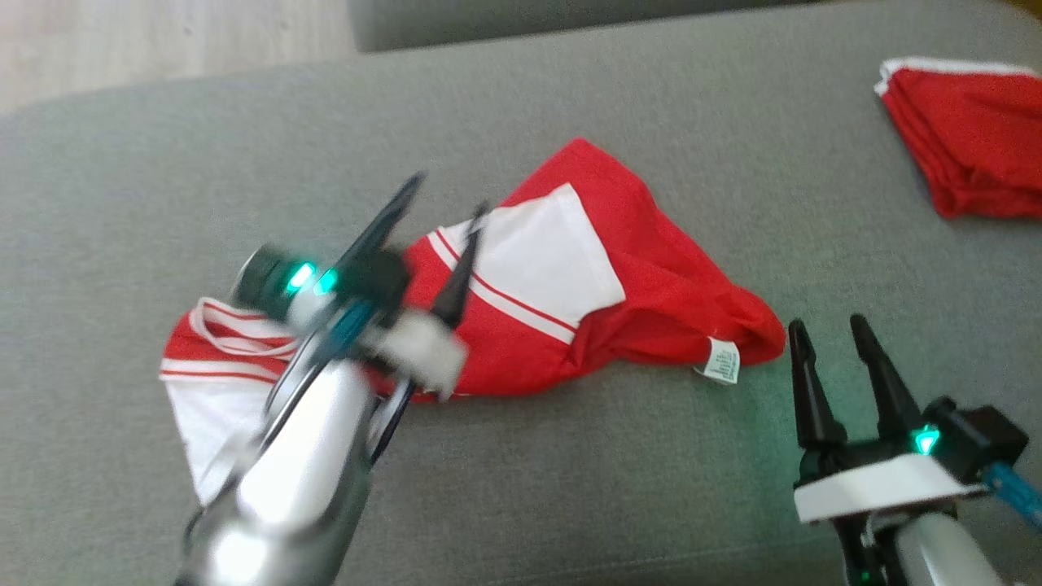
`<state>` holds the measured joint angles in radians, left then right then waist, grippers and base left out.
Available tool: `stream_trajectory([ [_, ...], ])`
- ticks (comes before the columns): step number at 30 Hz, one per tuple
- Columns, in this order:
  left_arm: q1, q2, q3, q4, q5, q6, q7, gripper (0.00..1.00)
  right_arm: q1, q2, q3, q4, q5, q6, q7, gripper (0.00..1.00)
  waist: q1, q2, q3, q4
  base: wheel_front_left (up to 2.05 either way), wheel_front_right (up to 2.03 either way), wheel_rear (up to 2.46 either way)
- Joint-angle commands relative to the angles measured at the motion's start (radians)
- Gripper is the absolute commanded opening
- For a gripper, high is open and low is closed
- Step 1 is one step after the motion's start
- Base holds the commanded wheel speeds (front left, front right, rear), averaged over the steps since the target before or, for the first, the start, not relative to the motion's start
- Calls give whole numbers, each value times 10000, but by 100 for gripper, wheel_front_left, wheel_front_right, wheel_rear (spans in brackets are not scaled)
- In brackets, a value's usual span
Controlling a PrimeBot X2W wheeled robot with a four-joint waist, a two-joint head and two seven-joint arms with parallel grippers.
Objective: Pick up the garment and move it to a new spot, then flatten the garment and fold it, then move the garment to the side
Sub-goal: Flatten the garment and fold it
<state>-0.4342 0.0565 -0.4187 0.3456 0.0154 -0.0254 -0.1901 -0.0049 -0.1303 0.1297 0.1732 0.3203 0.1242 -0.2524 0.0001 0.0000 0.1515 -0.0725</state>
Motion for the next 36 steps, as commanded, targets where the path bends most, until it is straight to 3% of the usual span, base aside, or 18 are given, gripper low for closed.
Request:
stream_trajectory([
  [1,-678,85,261,-137,24,-30,64,100,-484,-187,237,-380,42,65,-94,100,-1,0,347,-221,0,0,0],
  [6,-2688,-52,-1231,2073,-241,-392,596,100,-896,-331,384,-430,132,65,-94,100,-1,0,1120,-653,0,0,0],
  [12,-4464,-59,-3007,3697,-1037,-299,829,100,-1260,-478,326,-493,245,65,-94,100,-1,0,1968,-1049,0,0,0],
  [25,-6023,-61,-4837,5580,-2819,417,277,100,-1611,-471,337,-591,360,65,-94,100,-1,0,2613,-1269,0,0,0],
  [30,-6214,-62,-5366,5993,-3360,484,233,100,-1675,-485,337,-590,402,65,-94,100,-1,0,2644,-1350,0,0,0],
  [34,-6358,-62,-5728,6250,-3715,507,293,79,-1704,-466,363,-576,422,65,-94,100,-1,0,2659,-1446,0,0,0],
  [35,-6388,-62,-5813,6319,-3800,487,323,49,-1714,-454,365,-581,428,65,-94,100,-1,0,2665,-1472,0,0,0],
  [36,-6413,-62,-5884,6385,-3891,473,345,39,-1722,-446,369,-586,432,65,-94,100,-1,0,2666,-1496,0,0,0],
])
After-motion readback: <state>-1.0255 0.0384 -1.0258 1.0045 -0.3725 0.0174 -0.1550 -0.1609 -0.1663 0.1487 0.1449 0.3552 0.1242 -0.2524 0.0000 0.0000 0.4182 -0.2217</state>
